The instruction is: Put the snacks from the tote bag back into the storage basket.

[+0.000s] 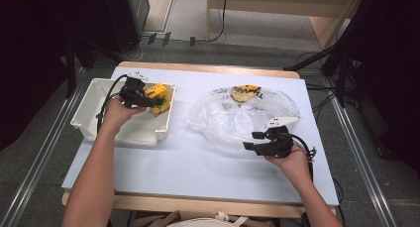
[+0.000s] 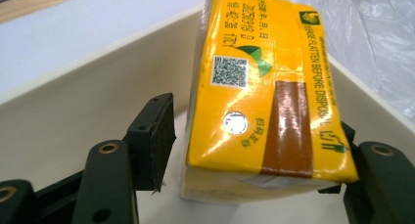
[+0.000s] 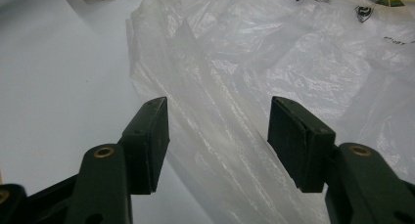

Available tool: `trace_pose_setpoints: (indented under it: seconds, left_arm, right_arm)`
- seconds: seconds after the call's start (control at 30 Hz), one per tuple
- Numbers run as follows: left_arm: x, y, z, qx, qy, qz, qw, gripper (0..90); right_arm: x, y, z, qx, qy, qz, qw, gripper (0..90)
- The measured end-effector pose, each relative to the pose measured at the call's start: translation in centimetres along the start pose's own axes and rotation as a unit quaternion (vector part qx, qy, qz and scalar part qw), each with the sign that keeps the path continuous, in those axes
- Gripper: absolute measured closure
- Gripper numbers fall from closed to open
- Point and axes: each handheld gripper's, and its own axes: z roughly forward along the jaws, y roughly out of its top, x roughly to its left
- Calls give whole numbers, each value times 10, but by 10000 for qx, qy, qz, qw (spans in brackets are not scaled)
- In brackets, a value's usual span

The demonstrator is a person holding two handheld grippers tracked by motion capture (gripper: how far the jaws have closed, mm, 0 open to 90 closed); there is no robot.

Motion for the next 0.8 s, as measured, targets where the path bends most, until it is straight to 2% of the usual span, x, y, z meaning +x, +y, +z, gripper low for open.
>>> trace_pose_setpoints:
  seconds: [0.17,0.33,0.57,0.8]
  left_arm:
    - [-2,6,-9,0,-64,-56,10000,370]
    - [-7,11,-18,0,-99,7,10000,371]
    - [-7,15,-31,-20,-65,-93,9999,378]
    - [-11,15,-39,69,23,-85,9999,387]
  right_arm:
    - [0,0,0,-1,-9,6,10000,422]
    - [0,0,-1,-10,-6,-7,10000,421]
    - [0,0,-1,-6,-23,-21,10000,422]
    - [0,0,-2,-30,-10,-2,10000,422]
